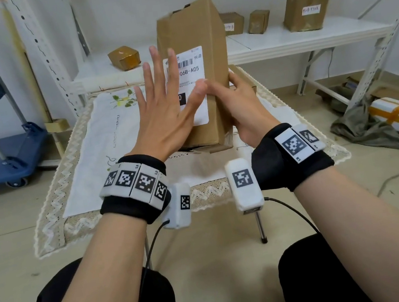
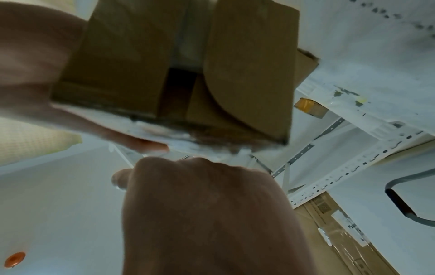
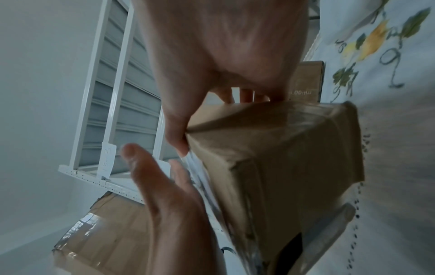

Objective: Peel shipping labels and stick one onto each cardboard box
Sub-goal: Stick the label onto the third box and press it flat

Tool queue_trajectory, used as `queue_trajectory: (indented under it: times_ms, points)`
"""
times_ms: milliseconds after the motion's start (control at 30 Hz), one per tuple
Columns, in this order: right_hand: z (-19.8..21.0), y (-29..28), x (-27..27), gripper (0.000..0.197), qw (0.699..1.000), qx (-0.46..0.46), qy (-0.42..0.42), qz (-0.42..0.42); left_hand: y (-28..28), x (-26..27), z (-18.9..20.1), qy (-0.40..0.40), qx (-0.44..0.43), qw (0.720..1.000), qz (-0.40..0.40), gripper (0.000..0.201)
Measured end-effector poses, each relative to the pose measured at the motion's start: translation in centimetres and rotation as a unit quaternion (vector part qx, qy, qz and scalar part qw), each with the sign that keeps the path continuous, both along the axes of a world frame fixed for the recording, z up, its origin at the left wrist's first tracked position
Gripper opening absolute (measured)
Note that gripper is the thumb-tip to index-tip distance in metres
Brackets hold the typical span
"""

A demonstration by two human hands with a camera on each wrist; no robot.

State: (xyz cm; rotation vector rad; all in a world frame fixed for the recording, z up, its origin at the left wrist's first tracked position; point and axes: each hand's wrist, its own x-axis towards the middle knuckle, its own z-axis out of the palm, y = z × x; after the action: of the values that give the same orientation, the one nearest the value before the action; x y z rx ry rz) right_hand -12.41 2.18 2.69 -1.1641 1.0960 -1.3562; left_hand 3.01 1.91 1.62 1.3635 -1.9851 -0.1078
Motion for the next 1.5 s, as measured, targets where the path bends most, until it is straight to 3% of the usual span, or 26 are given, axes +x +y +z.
queue_trajectory:
  times_ms: [133,500,767,833,967,1200,1333,1500]
  points:
    - [-0.2,0.2,0.7,0.052,1.0,-0.002,0.017,0.021,-0.3,0.2,-0.2,-0.018,-0.019,1.0,0.006,0.102]
    - [-0.2,0.6,0.2,0.065,0.998,-0.01,0.043,0.038,-0.6,2.0,0.5,0.046,0.0,0.998,0.038,0.118]
    - [-0.4,0.8,1.4,0.099,0.997,-0.007,0.072,0.03,0.6,-0.2,0.9,0.002,-0.087,0.996,0.011,0.101]
    - [-0.3,0.9,1.4,0.096,0.996,-0.005,0.076,0.035,0.4,0.1,0.7,0.008,-0.076,0.997,0.02,0.103]
    - [-0.2,1.5,1.2,0.065,0.994,-0.011,0.093,0.052,-0.2,1.1,0.6,0.032,-0.069,0.996,0.038,0.107]
    - [-0.5,1.7,1.0,0.072,0.99,-0.009,0.117,0.08,-0.5,2.5,0.6,0.065,-0.068,0.992,0.088,0.108]
    - [-0.3,1.5,0.4,0.059,0.99,-0.012,0.114,0.078,-0.7,2.8,0.5,0.072,-0.055,0.992,0.092,0.108]
    - [-0.5,0.9,0.5,0.1,0.99,-0.022,0.134,0.033,-0.4,2.4,0.7,0.068,-0.064,0.993,0.076,0.109]
